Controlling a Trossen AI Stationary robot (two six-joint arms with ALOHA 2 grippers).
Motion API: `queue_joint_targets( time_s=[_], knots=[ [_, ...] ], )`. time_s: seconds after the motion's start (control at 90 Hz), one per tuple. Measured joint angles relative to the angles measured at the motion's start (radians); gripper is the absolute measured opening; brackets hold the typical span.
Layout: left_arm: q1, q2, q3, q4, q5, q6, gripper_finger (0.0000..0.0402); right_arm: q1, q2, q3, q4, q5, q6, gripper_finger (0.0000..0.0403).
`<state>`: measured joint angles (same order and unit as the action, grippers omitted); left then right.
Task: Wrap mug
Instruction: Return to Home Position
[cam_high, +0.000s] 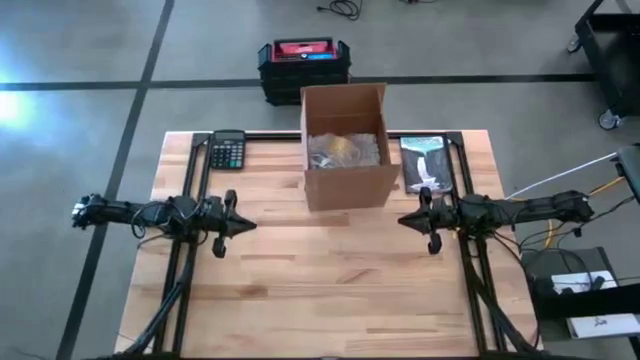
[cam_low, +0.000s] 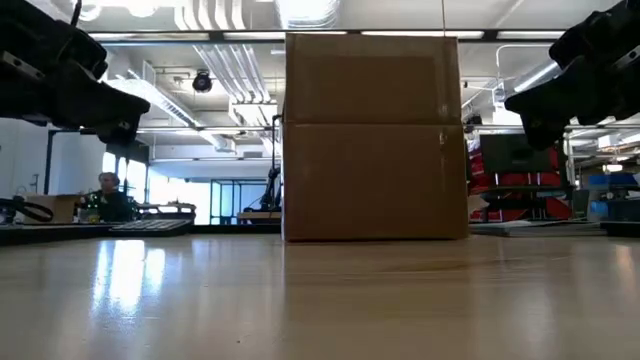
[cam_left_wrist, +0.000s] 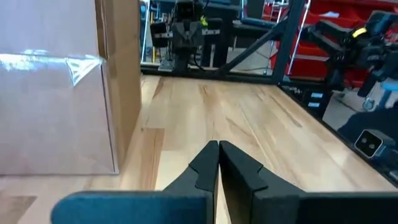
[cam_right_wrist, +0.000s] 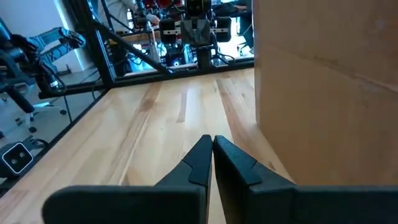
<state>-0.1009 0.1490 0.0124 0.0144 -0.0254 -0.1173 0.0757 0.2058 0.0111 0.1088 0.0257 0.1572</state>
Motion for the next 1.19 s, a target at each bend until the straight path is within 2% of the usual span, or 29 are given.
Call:
queue_joint_targets(
  time_s=[0.622,1.189],
  knots=[
    [0.000,0.122,0.000,0.001,0.000,0.000,0.0000,0.000,0.000,0.000,0.000,0.000,0.000,0.0002],
    [0.000,0.178,-0.001,0.001,0.001,0.000,0.0000,0.000,0.000,0.000,0.000,0.000,0.000,0.0002]
  ],
)
